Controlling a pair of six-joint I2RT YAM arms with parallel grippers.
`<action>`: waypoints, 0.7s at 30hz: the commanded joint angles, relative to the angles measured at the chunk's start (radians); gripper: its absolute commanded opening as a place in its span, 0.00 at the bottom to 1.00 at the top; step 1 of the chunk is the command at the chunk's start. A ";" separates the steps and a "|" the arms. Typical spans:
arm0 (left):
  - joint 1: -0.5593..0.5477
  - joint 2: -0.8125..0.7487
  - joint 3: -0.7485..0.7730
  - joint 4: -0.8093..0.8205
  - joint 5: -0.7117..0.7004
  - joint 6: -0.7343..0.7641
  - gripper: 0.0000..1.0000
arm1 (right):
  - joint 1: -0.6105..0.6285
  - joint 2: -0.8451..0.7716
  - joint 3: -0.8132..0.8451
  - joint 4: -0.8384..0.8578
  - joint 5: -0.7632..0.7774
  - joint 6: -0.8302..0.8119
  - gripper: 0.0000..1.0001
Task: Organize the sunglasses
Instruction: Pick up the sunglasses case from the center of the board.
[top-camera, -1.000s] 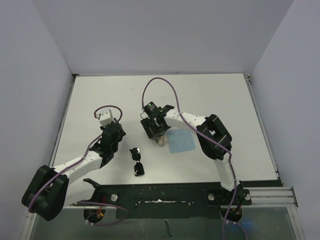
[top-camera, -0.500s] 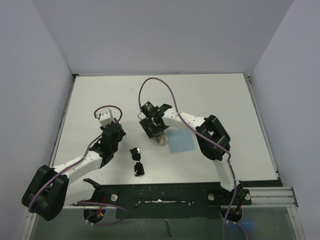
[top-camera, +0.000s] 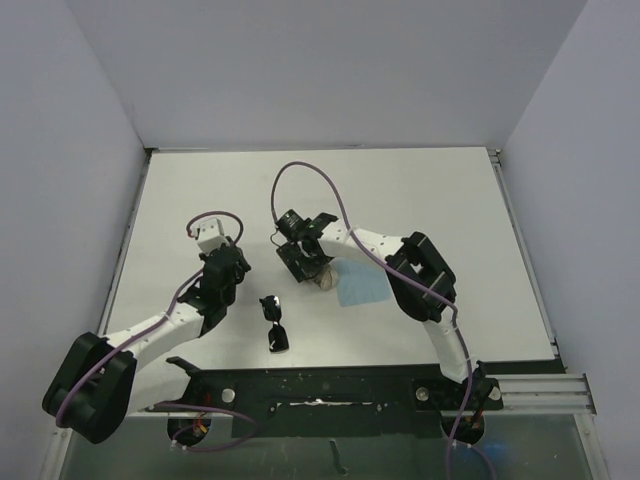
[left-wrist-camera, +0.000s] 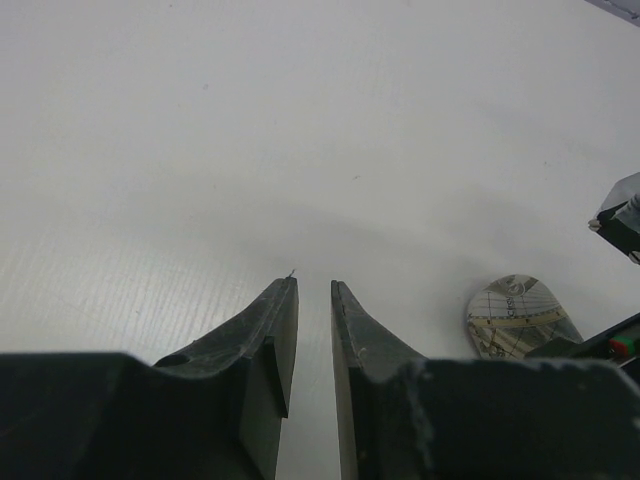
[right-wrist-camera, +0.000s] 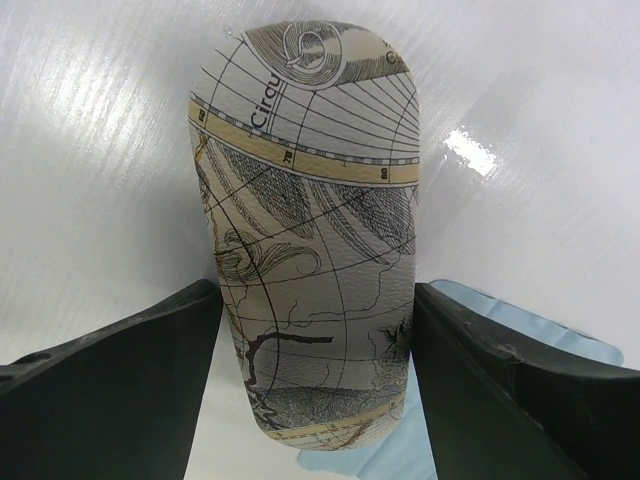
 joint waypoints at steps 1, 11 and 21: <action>0.017 -0.035 -0.012 0.022 -0.015 -0.021 0.20 | 0.023 0.018 0.026 -0.011 0.041 -0.024 0.74; 0.028 -0.038 -0.018 0.027 0.002 -0.031 0.22 | 0.027 0.029 0.007 0.003 0.041 -0.034 0.74; 0.027 -0.036 -0.021 0.030 0.014 -0.030 0.23 | 0.017 0.037 0.002 0.004 0.061 -0.035 0.76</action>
